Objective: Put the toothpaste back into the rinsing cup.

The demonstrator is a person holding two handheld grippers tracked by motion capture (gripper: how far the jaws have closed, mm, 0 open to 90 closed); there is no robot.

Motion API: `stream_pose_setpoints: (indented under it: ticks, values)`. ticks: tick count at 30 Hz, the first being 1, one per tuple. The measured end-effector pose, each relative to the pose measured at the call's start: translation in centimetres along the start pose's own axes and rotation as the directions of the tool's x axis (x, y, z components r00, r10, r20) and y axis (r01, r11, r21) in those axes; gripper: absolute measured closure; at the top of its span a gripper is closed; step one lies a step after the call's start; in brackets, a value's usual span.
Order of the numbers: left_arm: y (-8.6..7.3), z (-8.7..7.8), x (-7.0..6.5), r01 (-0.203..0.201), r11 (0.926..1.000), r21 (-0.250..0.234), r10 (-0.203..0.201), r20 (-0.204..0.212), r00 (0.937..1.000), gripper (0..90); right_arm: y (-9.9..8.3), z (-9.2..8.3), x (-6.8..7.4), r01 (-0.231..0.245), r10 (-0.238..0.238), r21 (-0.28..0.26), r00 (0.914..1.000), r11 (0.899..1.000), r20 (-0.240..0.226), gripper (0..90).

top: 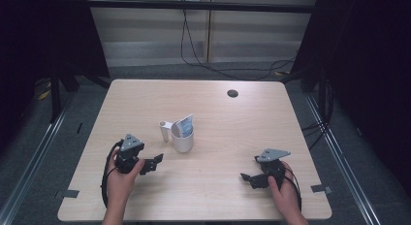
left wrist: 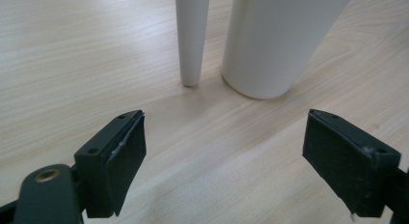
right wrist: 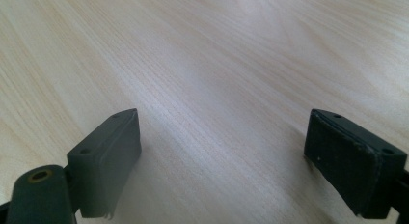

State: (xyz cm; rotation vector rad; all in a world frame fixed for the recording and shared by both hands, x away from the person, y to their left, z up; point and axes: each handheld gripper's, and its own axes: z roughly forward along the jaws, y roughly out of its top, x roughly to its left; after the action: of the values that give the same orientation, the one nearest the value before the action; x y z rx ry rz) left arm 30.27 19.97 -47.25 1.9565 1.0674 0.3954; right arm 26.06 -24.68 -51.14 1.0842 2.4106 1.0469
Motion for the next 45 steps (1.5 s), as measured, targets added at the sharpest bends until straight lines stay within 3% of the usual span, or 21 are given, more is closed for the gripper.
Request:
stream_pose_setpoints:
  ticks: [11, 12, 13, 15, 17, 24, 45]
  values:
    - [-1.2, -0.3, 1.1, 0.001, 0.9997, 0.026, 0.000, -0.030, 0.9995, 15.5, 0.0, 0.0, 0.0, 0.000, 0.000, 0.000, 1.0000, 1.000, 0.000, 12.5]
    - [-1.4, -0.3, 1.2, 0.015, 0.9997, 0.021, -0.014, -0.032, 0.9994, 15.5, 0.0, 0.0, 0.0, 0.000, 0.000, 0.000, 1.0000, 1.000, 0.000, 12.5]
    - [-1.5, -0.4, 1.4, -0.002, 0.9993, 0.037, 0.003, -0.038, 0.9993, 15.5, 0.0, 0.0, 0.0, 0.000, 0.000, 0.000, 1.0000, 1.000, 0.000, 12.5]
    - [-1.8, -0.3, 1.4, 0.011, 0.9994, 0.033, -0.009, -0.041, 0.9991, 15.5, 0.0, 0.0, 0.0, 0.000, 0.000, 0.000, 1.0000, 1.000, 0.000, 12.5]
    - [-2.1, -0.4, 1.6, -0.004, 0.9988, 0.048, 0.006, -0.052, 0.9986, 15.5, 0.0, 0.0, 0.0, 0.001, -0.001, 0.000, 1.0000, 1.000, 0.000, 12.5]
    - [-2.6, -0.7, 2.0, -0.007, 0.9992, 0.040, 0.010, -0.075, 0.9971, 15.6, 0.0, 0.0, 0.0, 0.000, 0.000, 0.000, 1.0000, 1.000, 0.000, 12.5]
    - [-3.3, -0.5, 2.2, -0.035, 0.9970, 0.068, 0.041, -0.088, 0.9953, 15.6, 0.0, 0.0, 0.0, 0.000, 0.000, 0.000, 1.0000, 1.000, 0.000, 12.5]
